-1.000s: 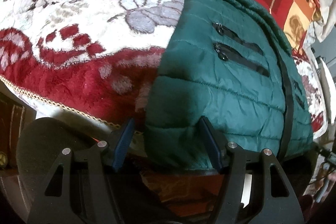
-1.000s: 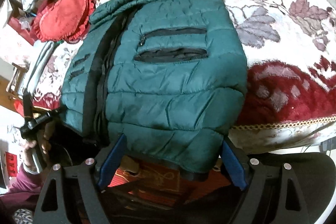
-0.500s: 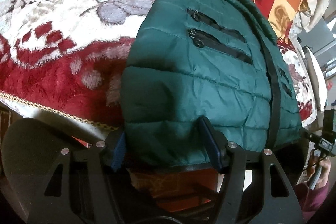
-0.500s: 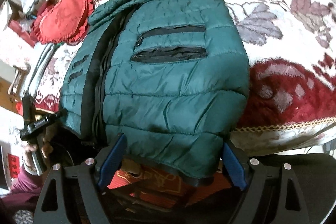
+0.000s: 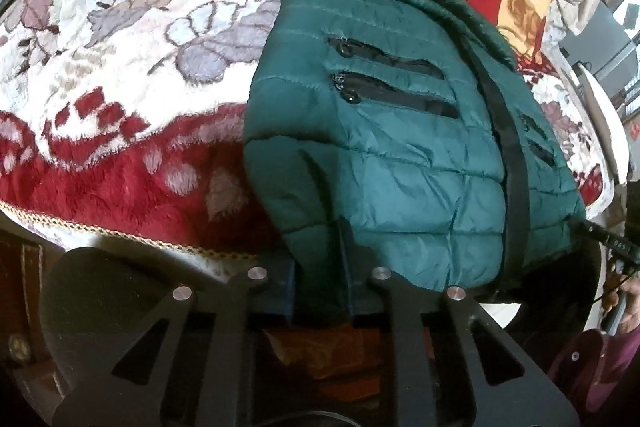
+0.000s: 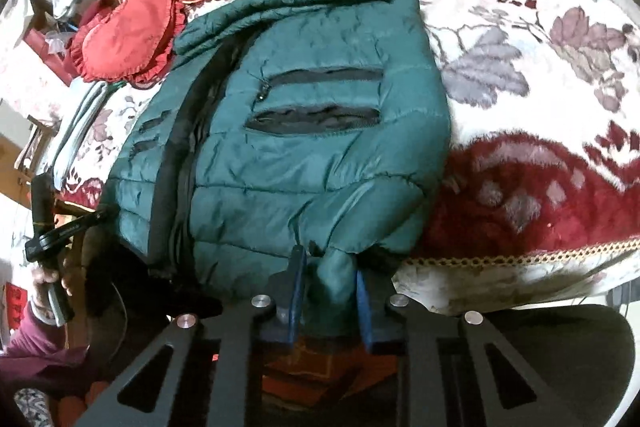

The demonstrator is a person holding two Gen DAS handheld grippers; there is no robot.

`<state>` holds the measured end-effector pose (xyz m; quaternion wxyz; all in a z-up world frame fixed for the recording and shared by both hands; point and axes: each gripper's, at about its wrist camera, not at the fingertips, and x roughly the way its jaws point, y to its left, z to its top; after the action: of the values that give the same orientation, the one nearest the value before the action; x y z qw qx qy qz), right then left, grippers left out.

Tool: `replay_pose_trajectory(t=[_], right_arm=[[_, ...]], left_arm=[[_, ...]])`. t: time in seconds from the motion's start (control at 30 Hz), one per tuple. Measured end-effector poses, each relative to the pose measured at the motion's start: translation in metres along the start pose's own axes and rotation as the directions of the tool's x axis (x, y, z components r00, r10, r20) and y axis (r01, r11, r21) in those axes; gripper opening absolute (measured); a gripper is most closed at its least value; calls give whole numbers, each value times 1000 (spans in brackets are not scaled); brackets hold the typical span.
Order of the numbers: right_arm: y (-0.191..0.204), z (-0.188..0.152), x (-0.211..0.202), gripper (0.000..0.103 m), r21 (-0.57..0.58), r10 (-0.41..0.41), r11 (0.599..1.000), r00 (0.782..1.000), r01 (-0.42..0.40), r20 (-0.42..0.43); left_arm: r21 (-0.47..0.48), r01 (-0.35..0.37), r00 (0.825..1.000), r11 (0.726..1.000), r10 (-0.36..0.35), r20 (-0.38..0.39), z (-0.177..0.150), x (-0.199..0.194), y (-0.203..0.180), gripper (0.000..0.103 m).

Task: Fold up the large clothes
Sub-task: 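Close both tools on the jacket hem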

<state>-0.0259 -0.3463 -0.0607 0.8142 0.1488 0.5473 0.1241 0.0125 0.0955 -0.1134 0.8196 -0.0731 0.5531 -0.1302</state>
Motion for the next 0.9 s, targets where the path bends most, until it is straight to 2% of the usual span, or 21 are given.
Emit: replay_pose_trajectory(t=[0.2,0.23,0.27,0.33,0.4,0.6,0.63,0.7,0.77,0.83,0.9], right_arm=[[-2,-3,16,23,12,-63,998,997,64,-49],[-5,-3,18,32,19,-71,997,996,72,-60],[-10,-4,20,55,46,-69,996,995,72,-73],[-19,-4,21,72,97,-47,994,996,55,-78],[-24,-4,23,72,116,-39,992,995,50,-91],[-20,-2,34,72,105,-9,994,995,19,-100],[-19,-3,35,71,96,-11,995,995,21,-99],[-17,-4,34,54,79,-18,997,996,26,-93],[-17,-6,28,35,51,-20,998,996,25,-84],[-14,-6,21,22,20,-7,1000,997,8,-71],[-8,-7,11,18,-8,0,1000,999,0,-38]], left_arm=[[-23,-7,999,1000,6,-34,-1,9,8,20],[-28,-3,999,1000,2,-35,-1,10,9,23],[-34,1,999,999,-2,-39,-1,11,10,25],[-48,9,999,999,-11,-46,-1,13,14,36],[-68,16,999,998,-20,-47,-1,15,20,44],[-114,41,997,993,-47,-53,2,22,23,51],[-114,42,997,993,-48,-54,2,22,23,51],[-84,53,997,995,-58,-59,1,20,19,51],[-44,54,996,998,-57,-61,0,18,13,40],[-25,46,997,999,-47,-53,0,15,11,22],[-40,57,997,998,-58,-41,0,11,14,14]])
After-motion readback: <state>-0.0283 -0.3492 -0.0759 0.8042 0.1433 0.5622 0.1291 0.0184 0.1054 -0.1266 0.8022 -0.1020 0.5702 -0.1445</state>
